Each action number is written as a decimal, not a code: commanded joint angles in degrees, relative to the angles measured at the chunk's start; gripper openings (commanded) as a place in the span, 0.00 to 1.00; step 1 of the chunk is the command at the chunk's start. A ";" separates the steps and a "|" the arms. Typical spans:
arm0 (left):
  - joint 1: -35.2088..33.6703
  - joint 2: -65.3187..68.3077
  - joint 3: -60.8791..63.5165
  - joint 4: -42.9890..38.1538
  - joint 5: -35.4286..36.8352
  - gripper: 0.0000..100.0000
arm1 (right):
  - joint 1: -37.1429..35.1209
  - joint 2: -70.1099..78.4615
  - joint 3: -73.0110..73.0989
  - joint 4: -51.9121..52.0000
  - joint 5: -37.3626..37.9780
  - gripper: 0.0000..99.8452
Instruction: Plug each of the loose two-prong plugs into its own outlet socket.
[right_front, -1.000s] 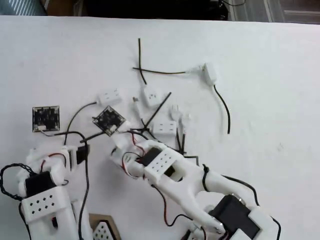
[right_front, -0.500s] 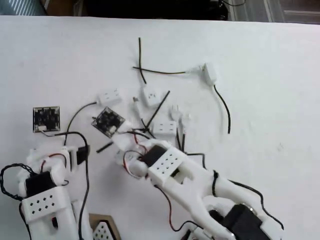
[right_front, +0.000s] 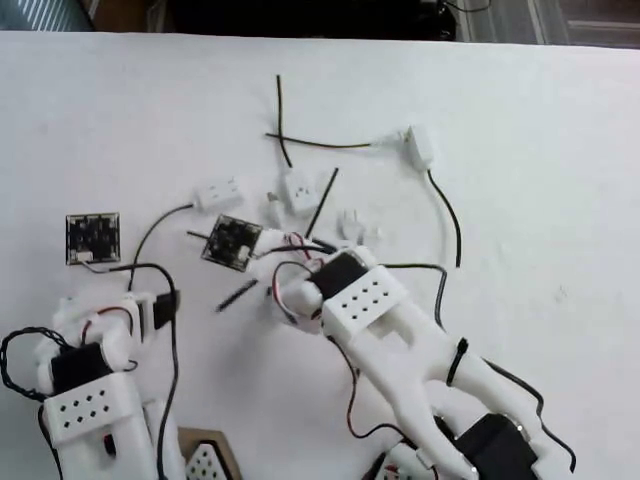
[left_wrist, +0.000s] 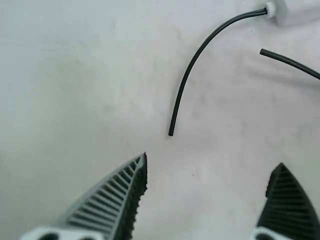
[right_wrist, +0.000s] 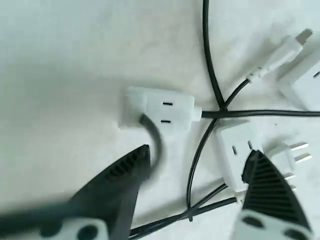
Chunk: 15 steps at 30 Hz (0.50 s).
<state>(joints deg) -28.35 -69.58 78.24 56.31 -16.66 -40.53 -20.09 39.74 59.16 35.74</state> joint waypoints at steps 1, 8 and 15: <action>-0.66 -1.10 -0.35 -0.62 0.00 0.37 | 0.13 -3.30 -3.25 3.91 0.62 0.29; -0.66 -1.10 -0.35 -0.70 0.00 0.37 | -0.66 -6.73 -3.16 6.02 -0.53 0.29; -0.66 -1.10 0.00 -0.62 0.00 0.37 | -0.04 2.51 -4.57 5.85 11.43 0.29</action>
<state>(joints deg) -28.35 -69.58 78.33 56.31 -16.66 -40.97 -20.97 38.86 64.88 43.65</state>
